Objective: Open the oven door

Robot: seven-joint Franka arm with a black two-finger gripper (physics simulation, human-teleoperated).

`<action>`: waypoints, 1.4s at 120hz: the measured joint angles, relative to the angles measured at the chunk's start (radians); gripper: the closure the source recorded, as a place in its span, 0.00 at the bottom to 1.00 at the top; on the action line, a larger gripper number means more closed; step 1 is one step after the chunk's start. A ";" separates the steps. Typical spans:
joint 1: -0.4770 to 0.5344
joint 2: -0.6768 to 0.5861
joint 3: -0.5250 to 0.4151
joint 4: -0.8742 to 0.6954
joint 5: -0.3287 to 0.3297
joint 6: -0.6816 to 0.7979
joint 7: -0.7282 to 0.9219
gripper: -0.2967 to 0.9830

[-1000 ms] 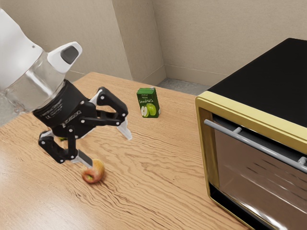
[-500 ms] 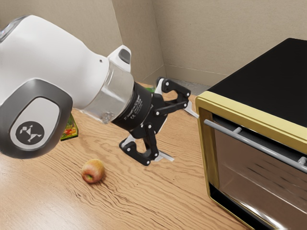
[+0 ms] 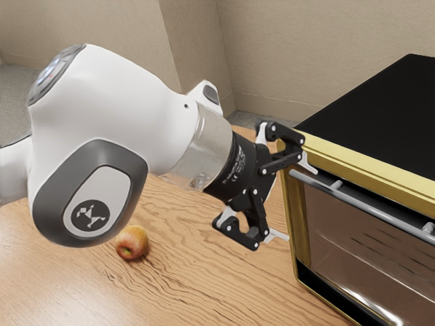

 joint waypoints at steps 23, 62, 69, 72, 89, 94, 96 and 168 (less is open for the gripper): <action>0.002 0.018 0.000 0.004 -0.002 0.009 -0.024 0.23; 0.018 0.047 0.000 0.002 -0.007 0.032 -0.050 0.23; 0.020 0.048 0.000 0.001 -0.008 0.034 -0.054 0.23; 0.020 0.049 0.000 0.001 -0.008 0.035 -0.055 0.23; 0.025 0.044 0.000 -0.013 -0.016 0.039 -0.059 0.23; 0.028 0.035 0.000 -0.026 -0.015 0.040 -0.059 0.23; 0.029 0.031 0.000 -0.032 -0.015 0.040 -0.060 0.23; 0.676 -0.803 -0.637 -0.584 -0.581 0.048 0.037 0.24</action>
